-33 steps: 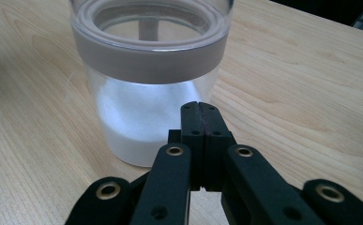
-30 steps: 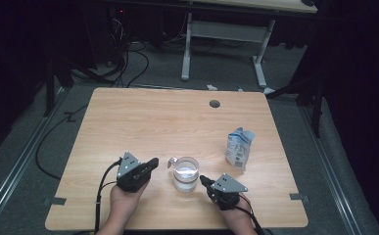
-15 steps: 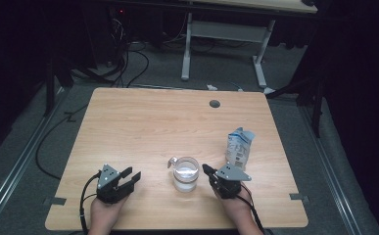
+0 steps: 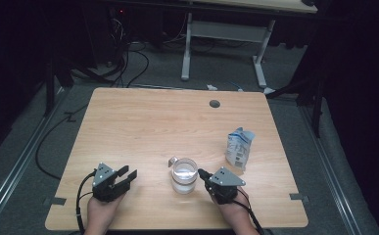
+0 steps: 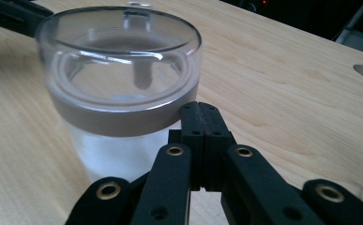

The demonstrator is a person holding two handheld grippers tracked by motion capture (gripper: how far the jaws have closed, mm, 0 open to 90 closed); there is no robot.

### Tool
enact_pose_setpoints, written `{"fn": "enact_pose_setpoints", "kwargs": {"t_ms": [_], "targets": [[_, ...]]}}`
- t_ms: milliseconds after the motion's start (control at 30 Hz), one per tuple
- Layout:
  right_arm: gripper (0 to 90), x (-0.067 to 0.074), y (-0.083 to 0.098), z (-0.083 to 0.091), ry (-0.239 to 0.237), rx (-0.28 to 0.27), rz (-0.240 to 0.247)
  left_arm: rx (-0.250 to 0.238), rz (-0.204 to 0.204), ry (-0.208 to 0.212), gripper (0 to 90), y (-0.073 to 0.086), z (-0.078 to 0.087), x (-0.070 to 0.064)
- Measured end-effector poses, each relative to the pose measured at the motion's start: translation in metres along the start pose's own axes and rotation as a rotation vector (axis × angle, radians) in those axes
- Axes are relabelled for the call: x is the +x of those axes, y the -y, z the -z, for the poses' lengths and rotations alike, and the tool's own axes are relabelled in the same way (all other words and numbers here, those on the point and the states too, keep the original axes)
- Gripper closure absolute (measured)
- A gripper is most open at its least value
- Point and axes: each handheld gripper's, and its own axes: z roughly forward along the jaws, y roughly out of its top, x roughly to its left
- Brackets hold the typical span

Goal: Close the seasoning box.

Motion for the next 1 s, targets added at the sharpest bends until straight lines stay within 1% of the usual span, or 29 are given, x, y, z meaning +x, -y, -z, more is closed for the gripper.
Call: {"fn": "enact_pose_setpoints", "kwargs": {"t_ms": [133, 267, 533, 867, 1000], "targets": [[90.0, 0.009, 0.001, 0.004, -0.010, -0.003, 0.011, -0.008, 0.003, -0.007, 57.6, -0.001, 0.003, 0.002], [90.0, 0.020, 0.002, 0.006, -0.032, -0.010, 0.028, -0.011, 0.008, -0.013, 57.5, -0.002, 0.004, 0.004], [90.0, 0.039, 0.002, 0.003, -0.077, -0.020, 0.061, -0.013, 0.010, -0.015, 57.2, -0.002, 0.004, 0.003], [90.0, 0.053, 0.000, -0.002, -0.114, -0.029, 0.081, -0.010, 0.012, -0.015, 57.2, -0.001, 0.005, 0.004], [89.9, 0.055, -0.001, -0.003, -0.121, -0.031, 0.088, -0.008, 0.011, -0.016, 57.3, -0.001, 0.005, 0.003]]}}
